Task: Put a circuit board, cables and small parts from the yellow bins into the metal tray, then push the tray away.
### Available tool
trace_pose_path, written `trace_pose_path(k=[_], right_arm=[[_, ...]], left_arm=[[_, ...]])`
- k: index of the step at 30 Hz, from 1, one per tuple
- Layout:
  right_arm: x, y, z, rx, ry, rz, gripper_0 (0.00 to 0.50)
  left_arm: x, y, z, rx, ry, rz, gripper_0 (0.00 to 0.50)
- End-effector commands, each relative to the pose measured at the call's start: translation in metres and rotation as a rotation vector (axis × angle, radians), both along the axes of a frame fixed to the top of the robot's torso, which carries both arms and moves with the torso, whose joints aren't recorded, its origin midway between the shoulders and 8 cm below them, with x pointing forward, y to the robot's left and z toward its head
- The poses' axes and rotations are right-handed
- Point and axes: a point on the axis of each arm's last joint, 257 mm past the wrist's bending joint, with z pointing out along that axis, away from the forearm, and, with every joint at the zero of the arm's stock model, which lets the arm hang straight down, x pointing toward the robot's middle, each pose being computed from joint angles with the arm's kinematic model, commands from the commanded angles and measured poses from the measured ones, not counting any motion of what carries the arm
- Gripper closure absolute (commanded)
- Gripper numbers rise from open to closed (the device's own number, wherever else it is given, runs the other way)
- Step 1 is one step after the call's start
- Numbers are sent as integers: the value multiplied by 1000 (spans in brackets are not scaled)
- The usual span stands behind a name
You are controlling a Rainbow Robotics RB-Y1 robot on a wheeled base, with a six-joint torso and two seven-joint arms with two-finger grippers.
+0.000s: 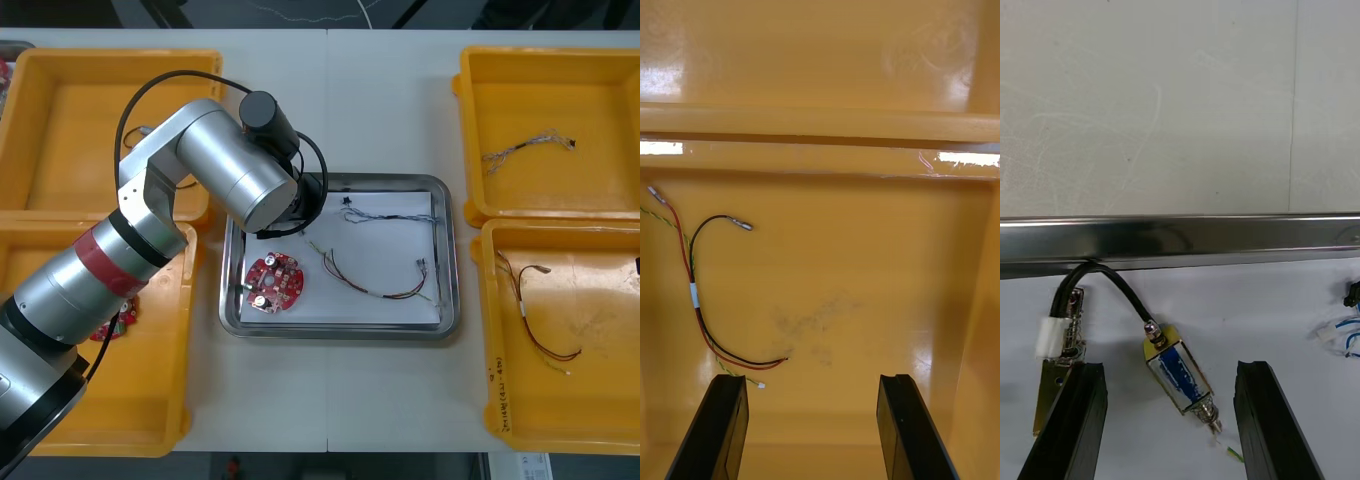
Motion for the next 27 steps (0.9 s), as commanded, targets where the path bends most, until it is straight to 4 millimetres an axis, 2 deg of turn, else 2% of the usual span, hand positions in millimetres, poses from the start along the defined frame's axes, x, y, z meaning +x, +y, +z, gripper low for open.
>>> trace_pose_path(k=[1, 3, 7, 12, 15, 18, 25, 27], right_arm=[[-3, 2, 8, -10, -29, -2, 0], [-3, 5, 9, -12, -31, 13, 0], [-3, 17, 13, -20, -43, 59, 0], [1, 41, 22, -54, -57, 154, 0], [-1, 66, 30, -67, -52, 266, 0], [-3, 81, 32, -73, -36, 341, 0], [-16, 142, 33, -107, 29, 618, 0], [-18, 164, 34, -130, 32, 700, 0]], left_arm=[[-1, -23, 12, -69, -18, 35, 0], [-2, -23, 16, -73, -17, 38, 0], [-6, -16, 35, -103, -3, 69, 0], [-13, -3, 64, -122, 2, 104, 0], [-18, 7, 80, -132, 0, 121, 0], [-22, 18, 88, -129, 8, 133, 0], [-47, 64, 115, -94, 45, 167, 0], [-57, 83, 121, -68, 64, 180, 0]])
